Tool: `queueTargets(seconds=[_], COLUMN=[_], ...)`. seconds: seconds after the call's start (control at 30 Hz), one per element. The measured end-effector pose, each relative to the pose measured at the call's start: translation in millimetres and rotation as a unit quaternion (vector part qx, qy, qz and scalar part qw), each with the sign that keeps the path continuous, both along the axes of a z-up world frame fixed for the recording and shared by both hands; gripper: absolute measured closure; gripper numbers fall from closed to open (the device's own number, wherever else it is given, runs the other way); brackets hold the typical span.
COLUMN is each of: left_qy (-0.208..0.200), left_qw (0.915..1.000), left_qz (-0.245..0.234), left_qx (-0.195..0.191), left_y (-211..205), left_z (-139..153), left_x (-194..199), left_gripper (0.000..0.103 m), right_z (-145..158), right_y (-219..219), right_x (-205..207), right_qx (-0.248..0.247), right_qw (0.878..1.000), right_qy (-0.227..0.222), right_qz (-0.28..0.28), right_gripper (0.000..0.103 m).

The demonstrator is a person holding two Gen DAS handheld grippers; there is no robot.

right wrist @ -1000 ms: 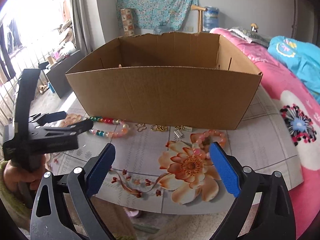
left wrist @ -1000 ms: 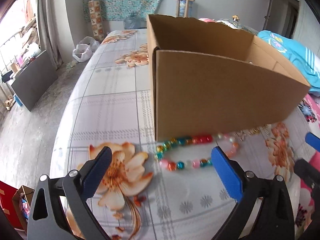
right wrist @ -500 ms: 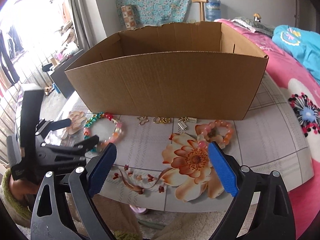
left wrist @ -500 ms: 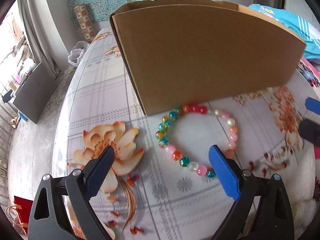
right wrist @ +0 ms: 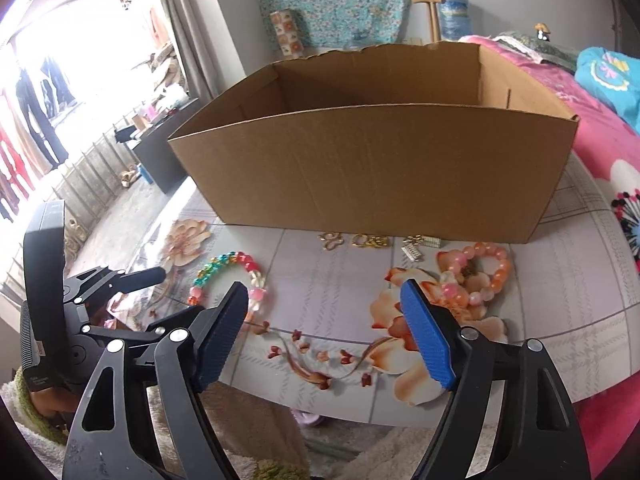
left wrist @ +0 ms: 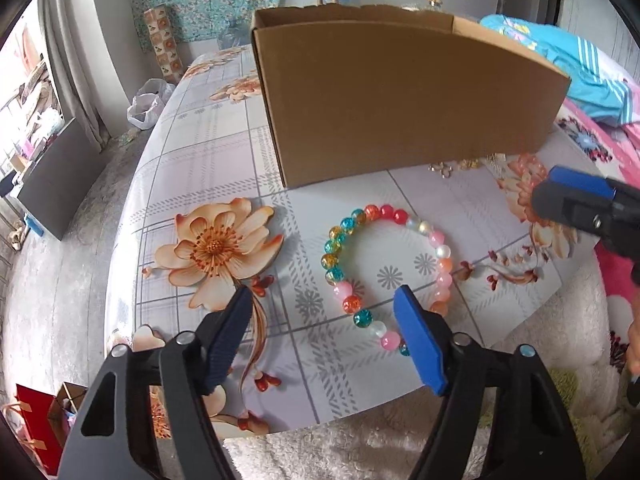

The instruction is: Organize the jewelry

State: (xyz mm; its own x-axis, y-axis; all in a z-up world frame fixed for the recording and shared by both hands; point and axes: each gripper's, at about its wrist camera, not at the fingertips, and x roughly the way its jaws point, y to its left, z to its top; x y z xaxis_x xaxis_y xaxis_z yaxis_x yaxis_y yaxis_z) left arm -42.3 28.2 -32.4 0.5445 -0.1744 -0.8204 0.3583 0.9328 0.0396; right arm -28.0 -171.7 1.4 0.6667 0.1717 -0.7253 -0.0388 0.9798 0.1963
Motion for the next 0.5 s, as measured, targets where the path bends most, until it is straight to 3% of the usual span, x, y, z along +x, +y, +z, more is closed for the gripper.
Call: queueTargets(seconds=[0.17, 0.37, 0.5], left_qy=[0.001, 0.013, 0.017], left_qw=[0.9999, 0.9995, 0.9993], left_qz=[0.003, 0.009, 0.012], left_qx=[-0.015, -0.026, -0.032], left_y=[0, 1, 3], left_z=[3, -3, -2], left_x=[14, 36, 41], left_gripper=[0.051, 0.068, 0.078], right_z=[-4, -12, -18], right_y=[11, 31, 45], right_x=[13, 31, 41], right_qx=[0.031, 0.030, 0.023], right_qw=[0.999, 0.996, 0.994], right_qy=[0.031, 0.057, 0.073], right_qz=[0.029, 0.062, 0.084], right_gripper=[0.049, 0.071, 0.075])
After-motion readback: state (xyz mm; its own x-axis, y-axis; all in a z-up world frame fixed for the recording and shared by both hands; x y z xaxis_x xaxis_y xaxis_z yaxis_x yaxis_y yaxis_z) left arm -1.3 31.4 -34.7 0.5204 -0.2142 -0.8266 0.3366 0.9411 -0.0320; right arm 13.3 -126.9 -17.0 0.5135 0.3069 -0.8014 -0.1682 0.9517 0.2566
